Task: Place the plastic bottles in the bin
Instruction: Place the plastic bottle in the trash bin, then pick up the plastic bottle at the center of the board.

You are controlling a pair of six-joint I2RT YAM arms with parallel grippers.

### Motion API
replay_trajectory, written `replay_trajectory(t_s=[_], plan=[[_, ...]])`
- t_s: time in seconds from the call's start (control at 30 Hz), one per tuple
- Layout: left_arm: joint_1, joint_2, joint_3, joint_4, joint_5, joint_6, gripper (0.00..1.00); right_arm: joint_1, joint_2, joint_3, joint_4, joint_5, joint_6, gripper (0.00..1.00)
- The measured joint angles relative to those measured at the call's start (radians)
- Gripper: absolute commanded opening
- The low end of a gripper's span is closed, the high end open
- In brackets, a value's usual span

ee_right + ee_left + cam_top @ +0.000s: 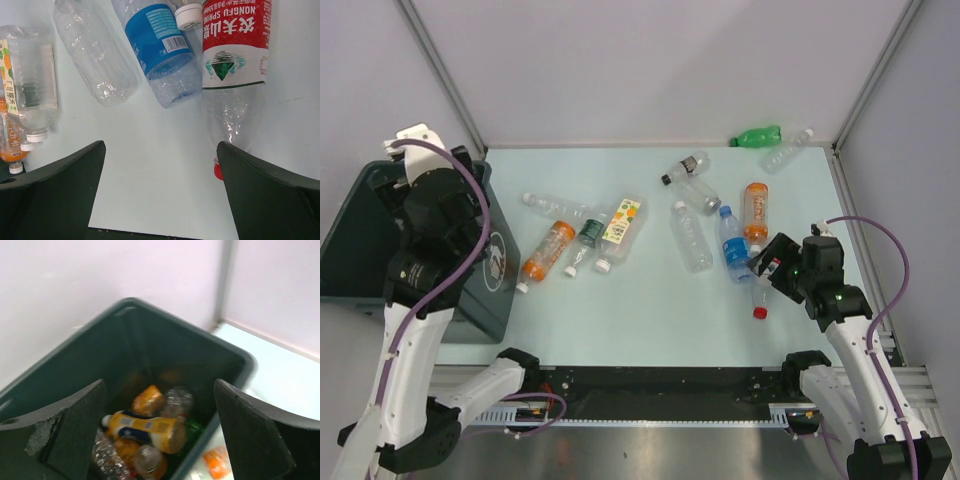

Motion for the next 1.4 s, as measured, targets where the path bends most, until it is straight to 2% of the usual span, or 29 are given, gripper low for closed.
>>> replay_trajectory(t_s=[0.3, 0.5, 0.7, 1.03, 1.4], plan=[[-0.001, 0.063, 0.027, -0.1, 0.483, -0.036, 0.96, 0.0, 0.0, 0.0, 0.0, 0.0, 0.0, 1.0], [-0.056, 0.061, 0.017, -0.093, 0.695, -0.041, 0.97, 0.0, 0.0, 0.0, 0.0, 0.0, 0.0, 1.0], [-0.136, 0.054, -0.051, -0.063, 0.779, -0.045, 0.96, 0.0, 0.0, 0.0, 0.0, 0.0, 0.0, 1.0], [-0.151, 0.091, -0.233, -0.023, 0.864, -0.101, 0.94, 0.0, 0.0, 0.0, 0.0, 0.0, 0.0, 1.0], [-0.158, 0.165, -0.424, 0.036, 0.843, -0.2, 0.9, 0.0, -0.001, 0.0, 0.0, 0.0, 0.0, 1.0]])
